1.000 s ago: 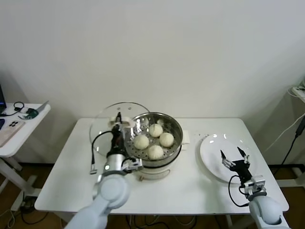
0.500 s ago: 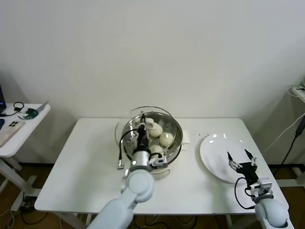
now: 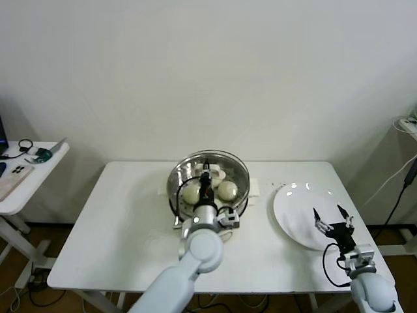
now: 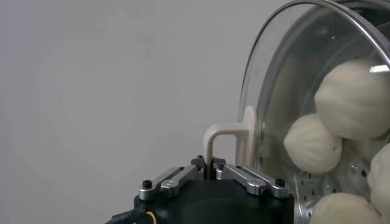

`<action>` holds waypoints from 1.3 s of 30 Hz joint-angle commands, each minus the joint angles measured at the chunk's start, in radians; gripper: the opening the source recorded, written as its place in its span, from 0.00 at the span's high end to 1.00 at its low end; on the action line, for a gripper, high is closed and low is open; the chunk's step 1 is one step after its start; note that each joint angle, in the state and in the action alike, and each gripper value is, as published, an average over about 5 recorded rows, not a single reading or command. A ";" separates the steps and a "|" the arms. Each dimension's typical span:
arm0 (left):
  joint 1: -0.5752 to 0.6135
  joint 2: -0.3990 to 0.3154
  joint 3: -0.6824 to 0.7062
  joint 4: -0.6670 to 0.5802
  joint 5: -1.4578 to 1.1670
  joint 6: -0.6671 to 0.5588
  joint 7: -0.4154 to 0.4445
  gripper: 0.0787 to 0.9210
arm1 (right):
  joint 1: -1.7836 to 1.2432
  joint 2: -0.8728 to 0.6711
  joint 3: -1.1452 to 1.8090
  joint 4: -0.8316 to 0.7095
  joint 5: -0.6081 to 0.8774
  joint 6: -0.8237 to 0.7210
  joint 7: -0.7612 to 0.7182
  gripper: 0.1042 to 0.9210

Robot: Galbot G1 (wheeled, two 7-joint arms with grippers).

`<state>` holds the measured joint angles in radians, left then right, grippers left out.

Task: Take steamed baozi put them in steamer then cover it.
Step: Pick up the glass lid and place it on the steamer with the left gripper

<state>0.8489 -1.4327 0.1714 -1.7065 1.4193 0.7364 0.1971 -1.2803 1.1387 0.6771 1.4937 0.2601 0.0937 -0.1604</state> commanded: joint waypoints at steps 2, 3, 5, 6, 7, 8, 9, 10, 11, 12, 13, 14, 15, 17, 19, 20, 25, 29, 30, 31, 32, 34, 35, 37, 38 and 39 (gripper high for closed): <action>-0.022 0.013 0.029 0.035 0.011 0.049 0.034 0.92 | -0.002 0.006 0.007 -0.004 -0.003 0.003 -0.001 0.12; -0.024 0.014 0.030 0.035 0.011 0.049 0.034 0.92 | -0.002 0.008 0.007 -0.005 -0.005 0.004 -0.002 0.12; -0.026 0.015 0.032 0.036 0.013 0.049 0.034 0.92 | -0.002 0.012 0.008 -0.006 -0.007 0.005 -0.002 0.12; -0.027 0.015 0.032 0.036 0.013 0.049 0.033 0.92 | -0.002 0.014 0.008 -0.006 -0.008 0.005 -0.003 0.12; -0.028 0.016 0.032 0.036 0.013 0.049 0.033 0.92 | -0.002 0.016 0.008 -0.005 -0.009 0.005 -0.003 0.12; -0.029 0.018 0.033 0.036 0.013 0.049 0.033 0.92 | -0.002 0.018 0.008 -0.005 -0.011 0.006 -0.003 0.12; -0.029 0.019 0.033 0.036 0.011 0.049 0.033 0.92 | -0.002 0.019 0.009 -0.005 -0.012 0.006 -0.003 0.12; -0.029 0.021 0.033 0.036 0.010 0.049 0.033 0.92 | -0.002 0.020 0.009 -0.006 -0.013 0.006 -0.004 0.12; -0.029 0.022 0.034 0.036 0.009 0.049 0.033 0.92 | -0.003 0.021 0.009 -0.006 -0.014 0.007 -0.004 0.12; -0.028 0.023 0.034 0.037 0.009 0.049 0.033 0.92 | -0.003 0.021 0.010 -0.007 -0.015 0.007 -0.004 0.12; -0.027 0.023 0.034 0.038 0.008 0.049 0.033 0.92 | -0.003 0.022 0.010 -0.007 -0.015 0.008 -0.005 0.12; -0.027 0.024 0.034 0.039 0.008 0.049 0.033 0.92 | -0.003 0.022 0.011 -0.007 -0.015 0.008 -0.005 0.12; -0.026 0.024 0.034 0.041 0.007 0.049 0.033 0.92 | -0.004 0.022 0.012 -0.007 -0.015 0.008 -0.005 0.12; -0.026 0.024 0.034 0.043 0.005 0.049 0.031 0.92 | -0.004 0.023 0.014 -0.007 -0.015 0.009 -0.006 0.12; -0.026 0.022 0.033 0.047 0.004 0.049 0.029 0.92 | -0.005 0.024 0.015 -0.007 -0.015 0.010 -0.007 0.12; -0.027 0.022 0.033 0.048 0.004 0.049 0.028 0.92 | -0.005 0.025 0.016 -0.007 -0.015 0.010 -0.007 0.12; -0.030 0.022 0.031 0.053 0.000 0.049 0.019 0.92 | -0.006 0.029 0.017 -0.006 -0.016 0.011 -0.009 0.12; -0.029 0.027 0.031 0.053 -0.002 0.049 0.014 0.92 | -0.006 0.031 0.019 -0.005 -0.018 0.012 -0.012 0.12; -0.028 0.028 0.032 0.053 -0.002 0.049 0.014 0.92 | -0.006 0.031 0.020 -0.005 -0.018 0.012 -0.012 0.12; -0.028 0.029 0.032 0.053 -0.001 0.049 0.015 0.92 | -0.006 0.032 0.020 -0.006 -0.018 0.012 -0.013 0.12; -0.027 0.030 0.032 0.052 0.000 0.049 0.016 0.92 | -0.007 0.032 0.021 -0.006 -0.018 0.012 -0.014 0.12; -0.025 0.031 0.032 0.052 0.001 0.049 0.019 0.92 | -0.007 0.033 0.023 -0.006 -0.018 0.012 -0.015 0.12; -0.025 0.031 0.032 0.052 0.002 0.049 0.020 0.92 | -0.007 0.033 0.024 -0.006 -0.019 0.012 -0.015 0.12; -0.024 0.031 0.033 0.052 0.002 0.049 0.021 0.92 | -0.007 0.034 0.025 -0.006 -0.019 0.013 -0.016 0.12; -0.024 0.032 0.033 0.051 0.002 0.049 0.021 0.92 | -0.007 0.035 0.026 -0.005 -0.019 0.013 -0.016 0.12; -0.024 0.032 0.033 0.049 0.002 0.049 0.021 0.90 | -0.007 0.036 0.026 -0.005 -0.019 0.013 -0.017 0.12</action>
<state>0.8228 -1.4031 0.2018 -1.6564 1.4232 0.7360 0.2135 -1.2870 1.1727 0.7017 1.4867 0.2413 0.1060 -0.1764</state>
